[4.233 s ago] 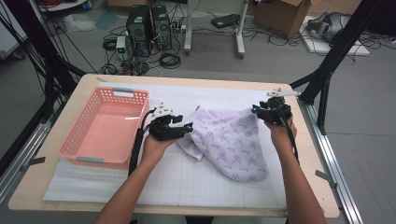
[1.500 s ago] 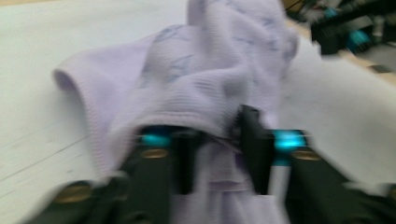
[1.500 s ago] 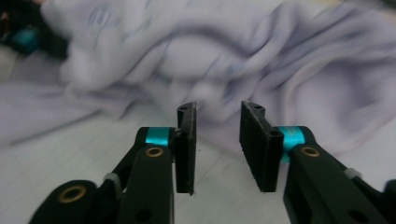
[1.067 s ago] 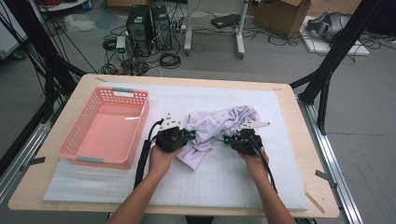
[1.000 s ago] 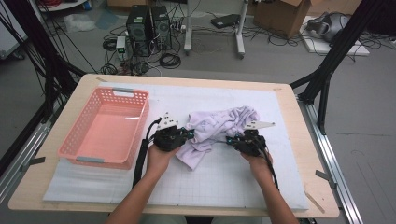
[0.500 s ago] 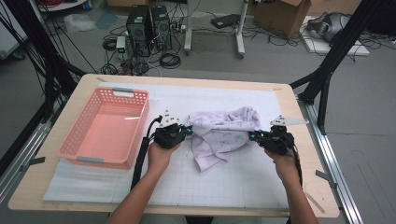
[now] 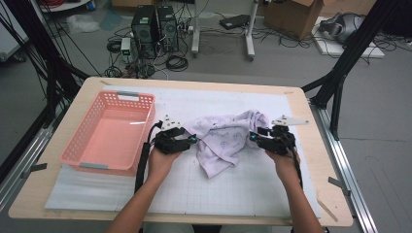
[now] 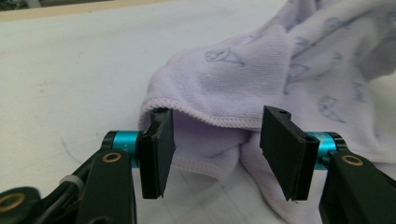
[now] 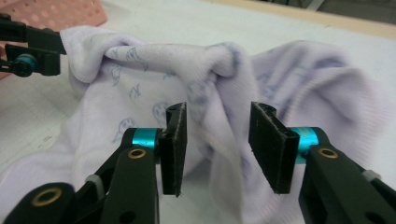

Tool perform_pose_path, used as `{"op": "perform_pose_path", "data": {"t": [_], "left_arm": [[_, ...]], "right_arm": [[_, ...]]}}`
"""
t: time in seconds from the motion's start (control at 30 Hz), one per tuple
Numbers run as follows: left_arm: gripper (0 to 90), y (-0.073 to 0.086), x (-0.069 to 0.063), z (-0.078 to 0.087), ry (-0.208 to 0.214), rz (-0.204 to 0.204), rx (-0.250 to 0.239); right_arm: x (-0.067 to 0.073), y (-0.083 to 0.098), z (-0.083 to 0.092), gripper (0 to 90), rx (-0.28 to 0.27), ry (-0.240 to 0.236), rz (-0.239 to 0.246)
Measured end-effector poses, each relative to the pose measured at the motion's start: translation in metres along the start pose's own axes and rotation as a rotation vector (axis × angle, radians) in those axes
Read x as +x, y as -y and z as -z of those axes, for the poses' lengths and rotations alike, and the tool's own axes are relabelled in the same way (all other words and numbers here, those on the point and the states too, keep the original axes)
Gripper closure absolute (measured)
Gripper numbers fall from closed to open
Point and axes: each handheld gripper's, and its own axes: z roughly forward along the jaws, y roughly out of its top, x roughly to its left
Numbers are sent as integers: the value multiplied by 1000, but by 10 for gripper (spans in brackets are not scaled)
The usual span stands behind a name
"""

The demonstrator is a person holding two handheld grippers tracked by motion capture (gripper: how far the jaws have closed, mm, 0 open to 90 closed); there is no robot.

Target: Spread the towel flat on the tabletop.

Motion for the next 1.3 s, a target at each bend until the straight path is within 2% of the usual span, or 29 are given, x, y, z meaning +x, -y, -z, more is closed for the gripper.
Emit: {"op": "perform_pose_path", "data": {"t": [0.1, 0.23, 0.27, 0.37, 0.43, 0.47, 0.57, 0.67, 0.73, 0.87, 0.93, 1.0, 1.03, 1.07, 1.1, 1.2, 1.27, 1.3], "left_arm": [[470, 4, -7, 8, 20, -15, -20], [490, 13, -14, 17, 36, 4, -44], [497, 15, -17, 19, 62, 21, -49], [534, 17, -28, 14, 140, 21, -25], [536, 16, -40, 7, 190, 10, -1], [536, 16, -48, 2, 211, 0, 9], [528, 14, -69, -15, 253, -37, 49], [461, 11, -88, -33, 246, -65, 88], [418, 9, -96, -43, 226, -84, 108], [415, 8, -107, -62, 172, -134, 168], [468, 11, -112, -68, 144, -166, 189], [634, 13, -114, -69, 145, -212, 192], [720, 12, -114, -67, 160, -205, 188], [775, 10, -113, -64, 194, -182, 177], [784, 8, -111, -60, 225, -159, 160], [785, 0, -109, -38, 305, -87, 57], [785, -6, -106, -21, 320, -90, 17], [785, -8, -102, -14, 321, -80, 3]], "right_arm": [[-5, 10, 22, 559, -28, 16, -11], [-10, 28, 37, 559, 9, 43, -7], [-11, 34, 38, 559, 14, 40, -8], [-12, 51, 39, 559, 35, 42, -21], [-12, 59, 38, 559, 54, 29, -31], [-10, 61, 38, 559, 65, 36, -21], [-6, 65, 39, 559, 82, 39, -2], [-4, 65, 39, 559, 83, 37, 34], [-4, 66, 41, 555, 85, 32, 28], [-8, 69, 44, 551, 93, 31, 19], [-10, 70, 45, 551, 95, 34, 15], [-12, 71, 47, 551, 97, 40, 11], [-13, 72, 47, 551, 99, 40, 7], [-14, 73, 48, 551, 103, 45, 4], [-15, 74, 49, 551, 109, 50, -1], [-18, 75, 52, 551, 111, 60, -10], [-21, 75, 53, 552, 104, 64, -23], [-21, 75, 53, 553, 100, 66, -32]]}}
